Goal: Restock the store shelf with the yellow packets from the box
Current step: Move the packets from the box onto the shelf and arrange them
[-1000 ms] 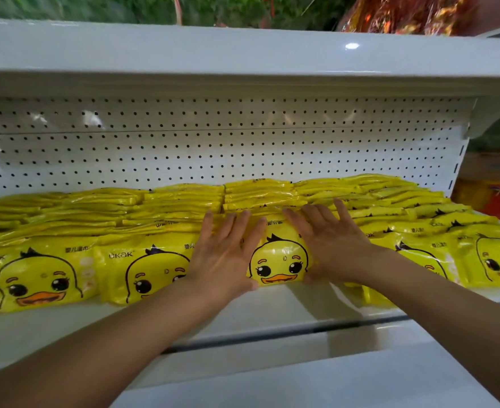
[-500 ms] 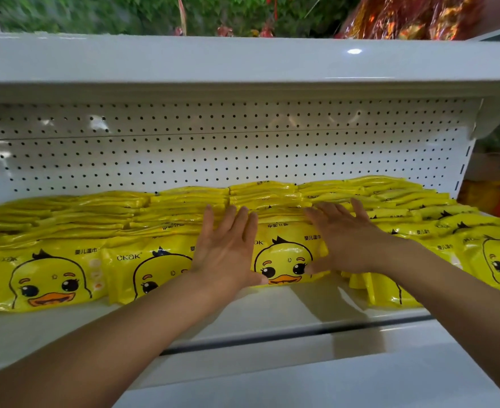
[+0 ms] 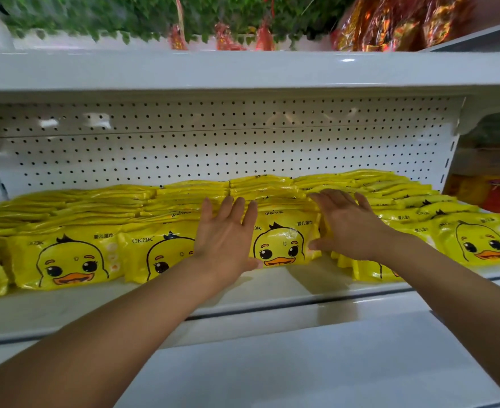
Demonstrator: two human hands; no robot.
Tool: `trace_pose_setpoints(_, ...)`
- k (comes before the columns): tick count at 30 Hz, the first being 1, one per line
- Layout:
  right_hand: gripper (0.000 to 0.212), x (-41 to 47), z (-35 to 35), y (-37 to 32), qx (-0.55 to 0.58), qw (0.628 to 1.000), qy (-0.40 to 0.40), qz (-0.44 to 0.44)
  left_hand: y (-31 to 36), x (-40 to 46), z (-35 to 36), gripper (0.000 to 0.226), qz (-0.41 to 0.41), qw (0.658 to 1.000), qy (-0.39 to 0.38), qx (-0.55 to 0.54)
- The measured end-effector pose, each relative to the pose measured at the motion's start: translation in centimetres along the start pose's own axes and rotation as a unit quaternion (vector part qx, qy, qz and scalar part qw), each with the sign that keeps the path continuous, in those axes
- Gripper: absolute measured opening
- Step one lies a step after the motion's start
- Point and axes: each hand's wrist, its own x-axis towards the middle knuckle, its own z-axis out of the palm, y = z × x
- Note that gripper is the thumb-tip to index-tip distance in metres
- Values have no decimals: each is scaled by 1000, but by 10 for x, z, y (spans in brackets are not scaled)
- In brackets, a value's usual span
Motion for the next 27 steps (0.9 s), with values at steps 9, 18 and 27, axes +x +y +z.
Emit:
trace_pose_setpoints(9, 87, -69, -33, 13, 12, 998, -4, 67, 25, -32, -25, 91, 67, 990, 43, -113)
trace_pose_setpoints(18, 88, -134, -41, 24, 10, 987, -12, 160, 54, -44, -33, 86, 129, 977, 44, -166)
trace_pose_setpoints(27, 87, -154, -40, 41, 5, 982, -52, 180, 70, -50, -42, 85, 121, 979, 20, -161)
